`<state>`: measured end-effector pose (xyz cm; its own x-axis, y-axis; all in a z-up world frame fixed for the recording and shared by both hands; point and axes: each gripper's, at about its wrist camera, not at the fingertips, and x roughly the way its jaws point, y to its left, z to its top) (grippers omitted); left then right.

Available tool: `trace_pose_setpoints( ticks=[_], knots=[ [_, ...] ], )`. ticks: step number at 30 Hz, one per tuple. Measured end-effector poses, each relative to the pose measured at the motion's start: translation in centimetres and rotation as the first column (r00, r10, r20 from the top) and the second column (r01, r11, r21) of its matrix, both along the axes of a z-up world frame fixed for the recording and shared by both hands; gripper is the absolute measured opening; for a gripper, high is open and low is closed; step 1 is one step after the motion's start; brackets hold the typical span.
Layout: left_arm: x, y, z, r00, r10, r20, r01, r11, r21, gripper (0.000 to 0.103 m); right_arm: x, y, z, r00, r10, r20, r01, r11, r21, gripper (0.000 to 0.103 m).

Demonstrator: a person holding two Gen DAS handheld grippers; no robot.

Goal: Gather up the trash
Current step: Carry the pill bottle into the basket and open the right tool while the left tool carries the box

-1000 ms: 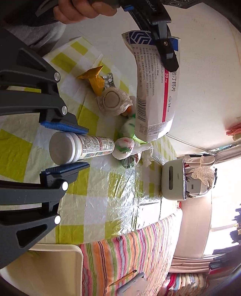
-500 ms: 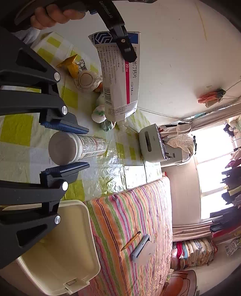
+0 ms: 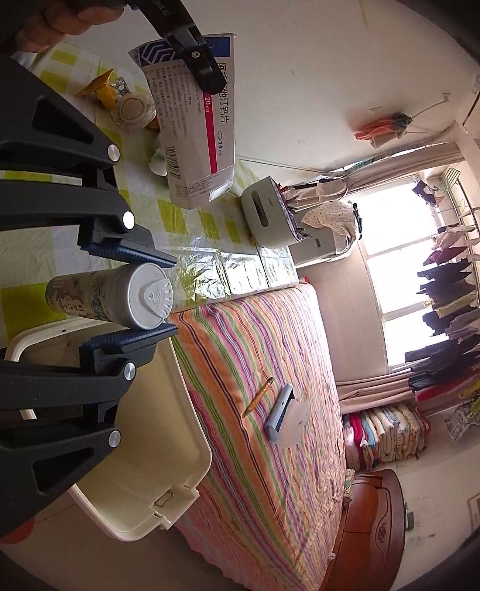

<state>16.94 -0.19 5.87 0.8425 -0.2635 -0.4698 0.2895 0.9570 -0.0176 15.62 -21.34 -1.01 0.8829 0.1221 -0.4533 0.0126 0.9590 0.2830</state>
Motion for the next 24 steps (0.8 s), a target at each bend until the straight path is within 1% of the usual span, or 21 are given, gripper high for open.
trace_pose_setpoints(
  ticks=[5, 7, 12, 15, 24],
  knots=[
    [0.0, -1.3, -0.1, 1.000, -0.027, 0.001, 0.027, 1.000, 0.005, 0.038, -0.5, -1.2, 0.1, 0.999, -0.038, 0.021, 0.038, 0.999, 0.022, 0.031],
    [-0.1, -2.0, -0.2, 0.999, -0.037, 0.000, 0.037, 0.999, 0.015, 0.038, -1.0, -1.4, 0.5, 0.995, -0.089, 0.047, 0.090, 0.996, -0.019, 0.031],
    [-0.3, -3.4, -0.4, 0.998, -0.065, -0.005, 0.065, 0.998, 0.024, 0.038, -2.0, -2.0, 1.3, 0.980, -0.160, 0.114, 0.168, 0.983, -0.068, 0.031],
    [-0.3, -4.3, -0.7, 0.997, -0.080, -0.012, 0.080, 0.996, 0.029, 0.038, -2.1, -2.5, 1.4, 0.974, -0.192, 0.122, 0.203, 0.976, -0.082, 0.031],
    [-0.4, -6.4, -1.5, 0.993, -0.119, -0.027, 0.120, 0.992, 0.047, 0.038, -2.4, -4.5, 0.9, 0.966, -0.232, 0.112, 0.238, 0.971, -0.039, 0.031]
  ],
)
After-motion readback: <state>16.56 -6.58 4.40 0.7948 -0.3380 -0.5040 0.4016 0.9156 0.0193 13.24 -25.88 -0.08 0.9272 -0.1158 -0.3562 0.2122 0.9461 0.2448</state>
